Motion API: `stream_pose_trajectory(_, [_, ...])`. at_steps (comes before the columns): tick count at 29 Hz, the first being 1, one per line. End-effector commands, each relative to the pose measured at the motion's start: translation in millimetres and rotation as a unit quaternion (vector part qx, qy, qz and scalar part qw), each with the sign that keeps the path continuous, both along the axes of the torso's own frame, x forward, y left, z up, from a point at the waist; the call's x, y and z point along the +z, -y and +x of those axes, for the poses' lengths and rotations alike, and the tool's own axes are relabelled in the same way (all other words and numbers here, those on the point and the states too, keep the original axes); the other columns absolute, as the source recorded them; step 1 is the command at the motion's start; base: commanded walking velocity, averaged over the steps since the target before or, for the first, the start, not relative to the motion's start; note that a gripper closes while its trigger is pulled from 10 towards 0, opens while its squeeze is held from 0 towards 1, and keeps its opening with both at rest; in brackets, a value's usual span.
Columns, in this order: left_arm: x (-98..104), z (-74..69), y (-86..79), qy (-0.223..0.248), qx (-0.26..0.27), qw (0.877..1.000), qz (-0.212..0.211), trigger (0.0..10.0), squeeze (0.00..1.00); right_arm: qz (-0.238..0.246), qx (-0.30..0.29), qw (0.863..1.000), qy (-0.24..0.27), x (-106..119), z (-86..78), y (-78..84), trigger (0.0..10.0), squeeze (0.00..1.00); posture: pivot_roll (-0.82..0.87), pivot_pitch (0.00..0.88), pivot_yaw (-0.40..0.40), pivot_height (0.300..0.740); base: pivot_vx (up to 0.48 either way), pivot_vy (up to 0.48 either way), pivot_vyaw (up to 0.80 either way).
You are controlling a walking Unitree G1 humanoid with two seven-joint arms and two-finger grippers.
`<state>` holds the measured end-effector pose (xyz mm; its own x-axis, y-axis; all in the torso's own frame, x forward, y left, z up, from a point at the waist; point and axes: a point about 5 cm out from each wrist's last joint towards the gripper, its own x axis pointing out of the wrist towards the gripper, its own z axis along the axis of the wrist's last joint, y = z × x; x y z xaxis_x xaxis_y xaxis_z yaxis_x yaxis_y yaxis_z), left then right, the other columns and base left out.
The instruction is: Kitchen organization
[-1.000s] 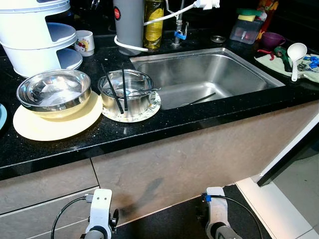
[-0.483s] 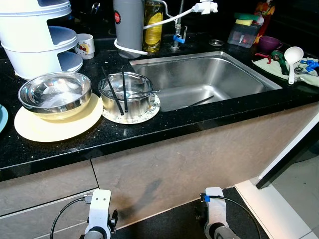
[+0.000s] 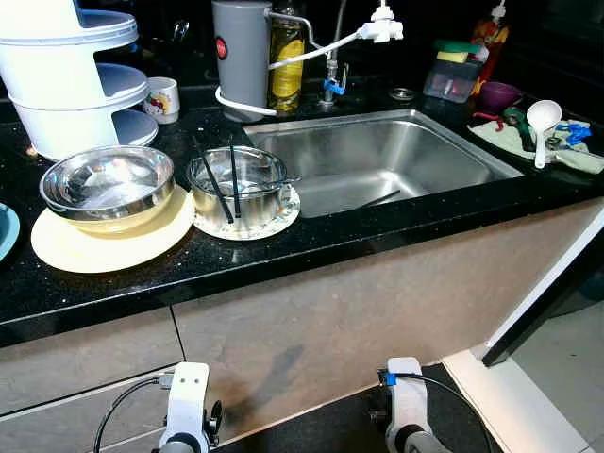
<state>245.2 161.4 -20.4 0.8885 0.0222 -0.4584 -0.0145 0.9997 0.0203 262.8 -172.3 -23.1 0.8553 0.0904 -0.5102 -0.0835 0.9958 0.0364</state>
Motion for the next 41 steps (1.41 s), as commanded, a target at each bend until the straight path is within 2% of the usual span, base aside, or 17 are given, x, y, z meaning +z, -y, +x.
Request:
stream_pose_trajectory(1, [-6.1,-6.4,-0.3,-0.015,-0.003,1.0,0.004,10.0,0.0,0.0,0.001,1.0,-0.018,-8.4,-9.2,-0.3,10.0,0.0,-0.08,0.083,-0.062,0.74,0.0,0.0,0.0])
stream_pose_trajectory(26, [-14.5,-11.5,-8.6,-0.04,-0.011,0.999,0.034,10.0,0.0,0.0,0.017,0.999,-0.035,-14.6,-14.9,-7.8,10.0,0.0,-0.09,0.067,-0.055,0.74,0.0,0.0,0.0])
stream_pose_trajectory(35, [-13.4,-15.7,-12.9,-0.03,-0.022,0.998,0.055,10.0,0.0,0.0,0.029,0.999,-0.031,-15.6,-18.3,-12.3,10.0,0.0,-0.08,0.121,-0.053,0.74,0.0,0.0,0.0])
stream_pose_trajectory(36, [-11.6,-16.8,-12.4,-0.022,-0.033,0.997,0.064,10.0,0.0,-0.001,0.036,0.999,-0.027,-15.2,-19.0,-13.8,10.0,0.0,-0.07,0.159,-0.057,0.74,0.0,0.0,0.0])
stream_pose_trajectory(38, [-7.9,-23.7,-13.5,-0.003,-0.039,0.997,0.073,10.0,0.0,-0.002,0.048,0.999,-0.019,-15.1,-23.3,-17.5,10.0,0.0,-0.06,0.194,-0.054,0.74,0.0,0.0,0.0])
stream_pose_trajectory(40, [-6.8,-32.5,-16.8,-0.001,-0.034,0.996,0.078,10.0,0.0,0.001,0.052,0.999,-0.016,-16.6,-29.3,-20.1,10.0,0.0,-0.07,0.215,-0.045,0.74,0.0,0.0,0.0])
stream_pose_trajectory(41, [-6.8,-32.5,-16.8,-0.001,-0.034,0.996,0.078,10.0,0.0,0.001,0.052,0.999,-0.016,-16.6,-29.3,-20.1,10.0,0.0,-0.07,0.215,-0.045,0.74,0.0,0.0,0.0])
